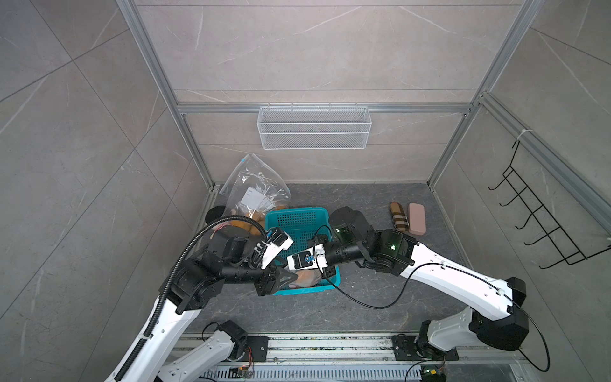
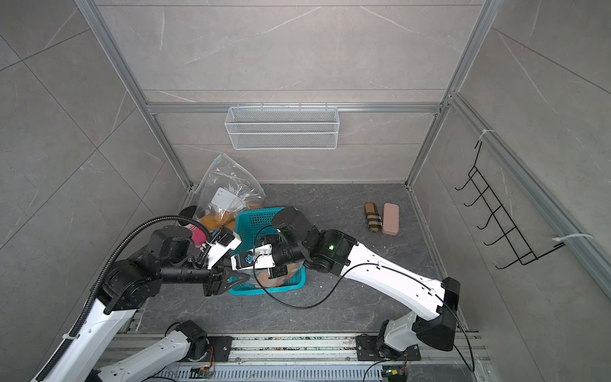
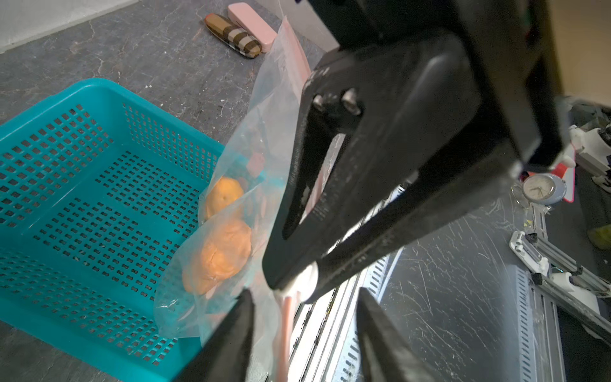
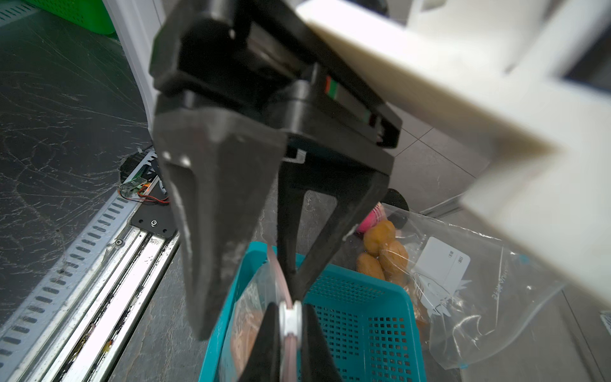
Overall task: Put the potatoes into a zipper bag and zip it
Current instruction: Zip the zipper on the zipper food storage bag.
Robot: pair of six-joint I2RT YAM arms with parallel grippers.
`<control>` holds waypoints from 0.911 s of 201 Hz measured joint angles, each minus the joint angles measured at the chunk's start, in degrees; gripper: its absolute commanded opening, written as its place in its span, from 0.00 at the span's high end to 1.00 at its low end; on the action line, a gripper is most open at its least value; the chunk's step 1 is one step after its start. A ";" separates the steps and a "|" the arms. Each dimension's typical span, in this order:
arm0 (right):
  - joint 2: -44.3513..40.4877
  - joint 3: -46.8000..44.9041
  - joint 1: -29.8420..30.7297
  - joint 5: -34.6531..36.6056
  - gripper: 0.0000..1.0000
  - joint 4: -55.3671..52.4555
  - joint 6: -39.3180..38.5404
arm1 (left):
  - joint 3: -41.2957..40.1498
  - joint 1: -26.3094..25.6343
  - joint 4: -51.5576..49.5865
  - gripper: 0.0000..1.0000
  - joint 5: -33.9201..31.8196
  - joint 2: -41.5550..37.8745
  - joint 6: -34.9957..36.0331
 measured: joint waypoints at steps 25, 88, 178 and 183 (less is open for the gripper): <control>0.00 -0.20 0.00 0.00 0.95 0.09 0.28 | -4.44 0.00 0.13 0.24 -0.87 -4.57 -0.04; 0.00 -0.37 0.00 -0.04 0.96 0.07 1.55 | -12.70 0.00 3.76 0.30 -7.28 -17.27 1.22; 0.00 -0.37 0.00 -0.28 0.96 0.04 2.29 | -15.34 0.00 18.73 0.55 -6.99 -15.78 2.62; 0.00 -0.37 0.00 -0.31 0.96 0.04 2.47 | -16.04 0.00 19.50 0.57 -6.80 -16.00 2.78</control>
